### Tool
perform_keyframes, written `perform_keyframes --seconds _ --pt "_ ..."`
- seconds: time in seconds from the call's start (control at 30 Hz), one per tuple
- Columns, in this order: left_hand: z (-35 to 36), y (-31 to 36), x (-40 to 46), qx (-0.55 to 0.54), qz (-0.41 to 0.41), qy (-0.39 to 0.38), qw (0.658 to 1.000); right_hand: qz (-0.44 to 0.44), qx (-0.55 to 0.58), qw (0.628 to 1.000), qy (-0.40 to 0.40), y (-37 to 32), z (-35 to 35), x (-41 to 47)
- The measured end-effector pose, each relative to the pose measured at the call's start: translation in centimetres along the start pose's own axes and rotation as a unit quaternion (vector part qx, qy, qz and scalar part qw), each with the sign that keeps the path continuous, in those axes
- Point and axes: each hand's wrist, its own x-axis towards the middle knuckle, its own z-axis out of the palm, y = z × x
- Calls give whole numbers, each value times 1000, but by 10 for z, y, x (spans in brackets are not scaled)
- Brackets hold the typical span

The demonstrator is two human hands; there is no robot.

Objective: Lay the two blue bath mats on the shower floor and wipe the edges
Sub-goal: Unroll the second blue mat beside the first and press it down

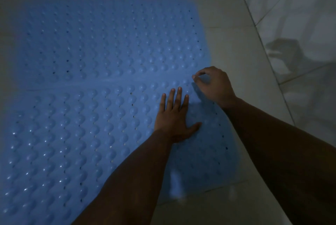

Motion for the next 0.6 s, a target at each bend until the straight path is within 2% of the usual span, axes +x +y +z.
perform_keyframes --seconds 0.07,0.13,0.2,0.27,0.37,0.5,0.6 --pt "-22 -4 7 -36 0 -79 996 17 1 1000 -26 -13 -8 -4" --pt "-56 -11 11 -130 -16 -122 984 37 2 997 -66 -32 -17 -6" --pt "-86 -26 6 -213 -54 -56 974 37 -10 994 -104 -50 -20 -9" --pt "-99 -44 -10 -204 -85 39 974 45 -22 991 -127 -70 -14 -17" --pt "-95 -72 -41 -172 -123 134 968 44 -34 992 -116 -98 13 -45" --pt "-83 -102 -68 -110 -145 166 969 10 -101 978 -181 -120 80 -89" --pt "-76 -115 -79 -86 -157 177 968 -33 -177 975 -132 -123 114 -115"
